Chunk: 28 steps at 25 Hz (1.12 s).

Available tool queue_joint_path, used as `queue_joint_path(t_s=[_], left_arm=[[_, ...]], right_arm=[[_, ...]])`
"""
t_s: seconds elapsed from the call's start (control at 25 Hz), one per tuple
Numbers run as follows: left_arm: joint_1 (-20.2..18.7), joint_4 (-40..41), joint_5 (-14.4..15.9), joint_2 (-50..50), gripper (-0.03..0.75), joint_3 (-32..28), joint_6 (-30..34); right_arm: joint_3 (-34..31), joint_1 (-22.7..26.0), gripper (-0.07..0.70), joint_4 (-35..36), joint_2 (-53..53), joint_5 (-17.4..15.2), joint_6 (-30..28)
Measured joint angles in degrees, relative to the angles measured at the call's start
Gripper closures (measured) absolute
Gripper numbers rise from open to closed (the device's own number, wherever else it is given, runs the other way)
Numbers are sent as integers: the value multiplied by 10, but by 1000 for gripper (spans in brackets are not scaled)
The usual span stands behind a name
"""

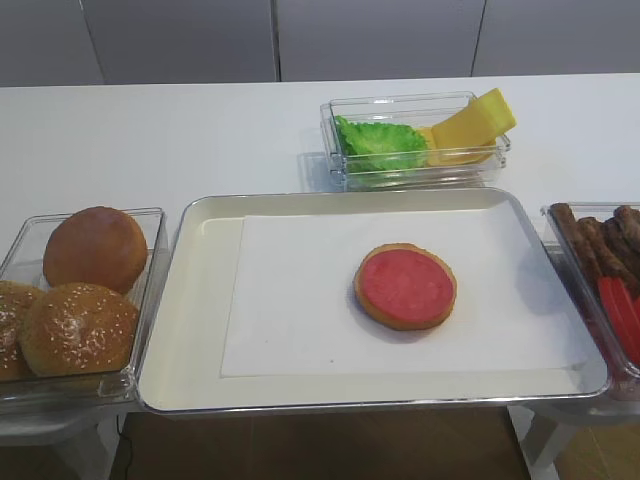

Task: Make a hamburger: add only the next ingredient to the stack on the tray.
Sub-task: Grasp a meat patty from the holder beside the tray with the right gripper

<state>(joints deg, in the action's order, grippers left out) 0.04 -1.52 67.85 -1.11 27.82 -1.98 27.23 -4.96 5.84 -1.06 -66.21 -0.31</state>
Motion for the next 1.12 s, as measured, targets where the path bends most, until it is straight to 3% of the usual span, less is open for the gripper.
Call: queue_joint_path(t_s=[0.76, 1.12], left_arm=[[0, 0, 0, 0, 346, 0, 0], [0, 0, 0, 0, 346, 0, 0]], right_arm=[[0, 0, 227, 0, 0, 0, 0], [0, 0, 272, 0, 0, 0, 0]])
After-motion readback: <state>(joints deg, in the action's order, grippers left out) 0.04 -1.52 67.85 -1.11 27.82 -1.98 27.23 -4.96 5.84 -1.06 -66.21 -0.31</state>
